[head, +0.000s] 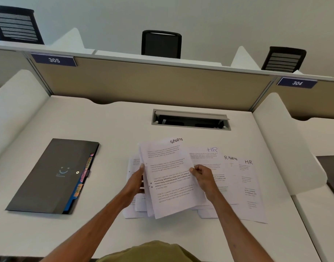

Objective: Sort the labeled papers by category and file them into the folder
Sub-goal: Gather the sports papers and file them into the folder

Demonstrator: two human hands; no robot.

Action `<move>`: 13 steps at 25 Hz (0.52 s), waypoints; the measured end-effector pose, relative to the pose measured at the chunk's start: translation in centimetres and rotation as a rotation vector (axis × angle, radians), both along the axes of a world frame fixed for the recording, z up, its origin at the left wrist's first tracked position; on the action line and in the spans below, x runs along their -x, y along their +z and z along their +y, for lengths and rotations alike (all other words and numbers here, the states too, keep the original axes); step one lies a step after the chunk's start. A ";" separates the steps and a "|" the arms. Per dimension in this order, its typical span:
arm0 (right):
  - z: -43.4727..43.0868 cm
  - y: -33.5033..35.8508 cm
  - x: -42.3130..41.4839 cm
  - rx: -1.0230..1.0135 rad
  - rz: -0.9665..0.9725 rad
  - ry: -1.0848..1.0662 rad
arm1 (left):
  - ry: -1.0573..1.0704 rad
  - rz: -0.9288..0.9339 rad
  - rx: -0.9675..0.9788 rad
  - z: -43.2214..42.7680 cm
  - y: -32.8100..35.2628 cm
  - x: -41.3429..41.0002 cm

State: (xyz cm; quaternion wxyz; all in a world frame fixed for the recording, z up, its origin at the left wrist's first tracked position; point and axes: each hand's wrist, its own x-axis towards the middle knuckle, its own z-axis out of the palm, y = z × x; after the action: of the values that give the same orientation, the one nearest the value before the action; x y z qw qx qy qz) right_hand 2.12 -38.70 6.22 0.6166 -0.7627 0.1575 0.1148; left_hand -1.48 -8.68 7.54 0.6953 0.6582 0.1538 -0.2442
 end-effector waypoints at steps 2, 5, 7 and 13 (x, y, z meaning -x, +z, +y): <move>0.3 -0.3 0.0 0.022 -0.012 0.015 | -0.037 -0.033 -0.016 0.0 0.1 -0.1; 0.1 -0.5 -0.1 0.059 0.010 0.037 | -0.068 -0.088 -0.037 0.0 -0.3 0.2; -1.0 -0.5 -0.3 0.096 0.031 0.002 | -0.046 -0.103 -0.037 0.0 -0.4 0.4; -8.4 -2.5 0.9 0.894 0.205 -0.150 | 0.018 -0.140 -0.037 0.1 -0.4 0.5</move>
State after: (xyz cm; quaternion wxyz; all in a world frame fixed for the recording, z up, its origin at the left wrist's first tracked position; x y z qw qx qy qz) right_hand 1.24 -47.07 3.70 0.2153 -0.9250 0.3062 0.0657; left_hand -2.01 -8.57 7.10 0.6944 0.6849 0.1152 -0.1883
